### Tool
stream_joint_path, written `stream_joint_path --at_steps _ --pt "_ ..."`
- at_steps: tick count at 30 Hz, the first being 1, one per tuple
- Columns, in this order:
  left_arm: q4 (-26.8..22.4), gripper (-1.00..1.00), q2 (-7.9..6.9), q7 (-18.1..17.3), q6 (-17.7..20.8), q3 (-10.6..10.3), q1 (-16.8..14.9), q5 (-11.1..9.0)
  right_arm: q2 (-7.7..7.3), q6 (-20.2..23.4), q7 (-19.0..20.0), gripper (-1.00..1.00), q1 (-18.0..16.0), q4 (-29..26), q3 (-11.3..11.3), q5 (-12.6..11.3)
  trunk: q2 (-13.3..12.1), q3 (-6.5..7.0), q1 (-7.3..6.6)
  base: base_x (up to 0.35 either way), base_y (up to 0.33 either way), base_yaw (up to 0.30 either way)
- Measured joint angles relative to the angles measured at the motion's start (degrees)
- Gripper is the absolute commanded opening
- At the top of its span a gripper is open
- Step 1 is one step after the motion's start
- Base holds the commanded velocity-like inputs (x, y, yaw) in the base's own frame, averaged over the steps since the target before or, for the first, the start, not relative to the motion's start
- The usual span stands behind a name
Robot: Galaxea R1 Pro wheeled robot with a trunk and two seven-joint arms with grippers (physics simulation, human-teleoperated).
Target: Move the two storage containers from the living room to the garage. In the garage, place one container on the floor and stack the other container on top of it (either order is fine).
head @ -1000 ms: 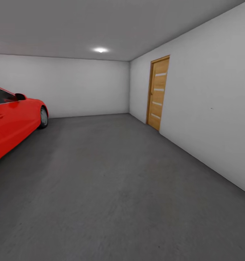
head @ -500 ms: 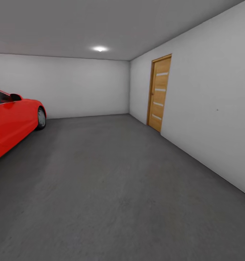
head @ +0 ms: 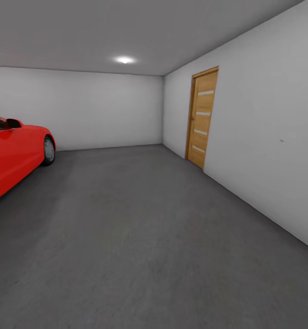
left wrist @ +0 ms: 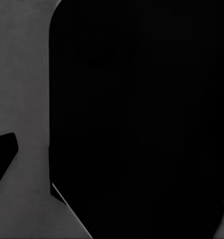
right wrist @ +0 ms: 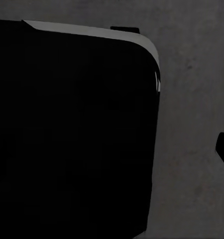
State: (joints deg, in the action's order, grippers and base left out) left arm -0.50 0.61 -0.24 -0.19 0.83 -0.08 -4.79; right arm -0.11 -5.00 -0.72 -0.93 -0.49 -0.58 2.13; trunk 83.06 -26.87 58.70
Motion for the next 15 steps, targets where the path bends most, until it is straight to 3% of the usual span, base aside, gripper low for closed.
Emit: stream_joint_path --at_steps 15 --pt "0.0 1.0 -0.05 0.0 0.0 0.0 0.0 0.0 0.11 -0.1 0.0 1.0 0.0 0.0 0.1 0.3 0.0 0.0 0.0 0.324 0.0 0.0"
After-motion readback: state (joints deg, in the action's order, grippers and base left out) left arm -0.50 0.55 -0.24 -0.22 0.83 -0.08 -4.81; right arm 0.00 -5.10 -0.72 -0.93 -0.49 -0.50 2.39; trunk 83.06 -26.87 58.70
